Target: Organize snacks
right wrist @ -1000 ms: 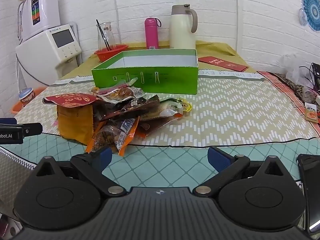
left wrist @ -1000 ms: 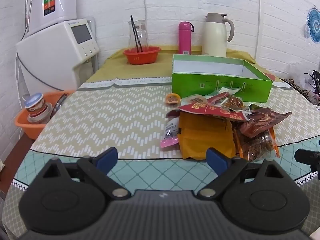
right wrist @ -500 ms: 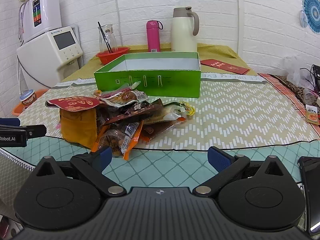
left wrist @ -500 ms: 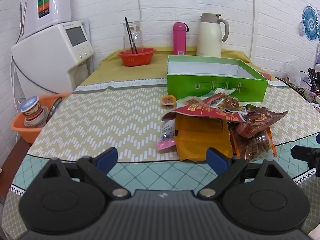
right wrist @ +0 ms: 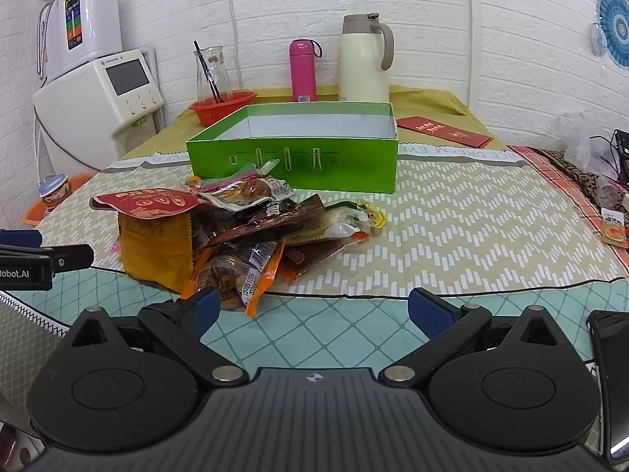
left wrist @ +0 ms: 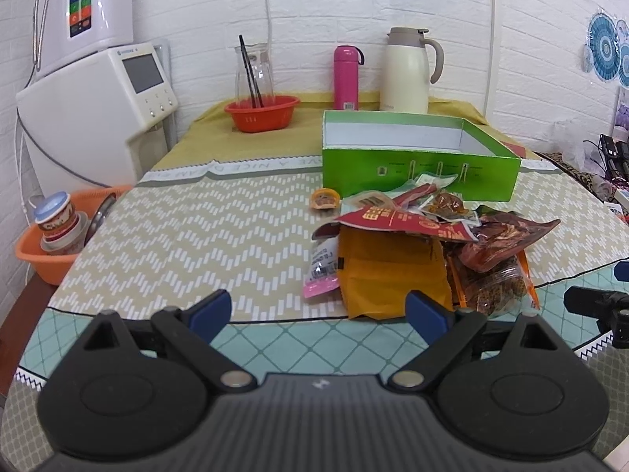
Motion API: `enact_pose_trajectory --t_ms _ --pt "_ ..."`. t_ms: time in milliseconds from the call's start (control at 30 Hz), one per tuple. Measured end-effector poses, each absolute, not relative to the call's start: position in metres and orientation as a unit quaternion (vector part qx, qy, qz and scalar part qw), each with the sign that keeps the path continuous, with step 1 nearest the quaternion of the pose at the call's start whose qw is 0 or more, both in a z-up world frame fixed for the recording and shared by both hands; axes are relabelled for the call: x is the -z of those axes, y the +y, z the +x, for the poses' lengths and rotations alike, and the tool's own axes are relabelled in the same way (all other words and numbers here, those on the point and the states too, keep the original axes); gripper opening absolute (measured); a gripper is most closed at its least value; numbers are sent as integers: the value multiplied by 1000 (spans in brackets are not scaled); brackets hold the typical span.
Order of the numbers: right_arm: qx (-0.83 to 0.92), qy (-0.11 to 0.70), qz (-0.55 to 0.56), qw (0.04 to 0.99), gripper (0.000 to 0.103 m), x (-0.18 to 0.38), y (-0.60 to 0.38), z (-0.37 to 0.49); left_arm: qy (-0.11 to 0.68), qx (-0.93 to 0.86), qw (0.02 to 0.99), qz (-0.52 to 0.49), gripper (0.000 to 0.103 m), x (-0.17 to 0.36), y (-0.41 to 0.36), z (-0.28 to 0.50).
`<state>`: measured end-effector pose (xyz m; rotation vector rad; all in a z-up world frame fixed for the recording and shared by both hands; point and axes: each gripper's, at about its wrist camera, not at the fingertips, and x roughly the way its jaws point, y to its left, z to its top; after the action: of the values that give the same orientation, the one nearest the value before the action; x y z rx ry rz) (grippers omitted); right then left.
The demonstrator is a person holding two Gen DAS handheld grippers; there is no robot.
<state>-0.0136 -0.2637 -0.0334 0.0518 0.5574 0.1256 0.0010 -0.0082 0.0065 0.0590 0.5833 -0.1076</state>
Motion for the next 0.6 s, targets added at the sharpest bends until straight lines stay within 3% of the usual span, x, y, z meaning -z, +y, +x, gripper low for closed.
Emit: enact_pose_trajectory --t_ms 600 --pt "-67 282 19 957 103 35 -262 -8 293 48 955 18 94 -4 -2 7"
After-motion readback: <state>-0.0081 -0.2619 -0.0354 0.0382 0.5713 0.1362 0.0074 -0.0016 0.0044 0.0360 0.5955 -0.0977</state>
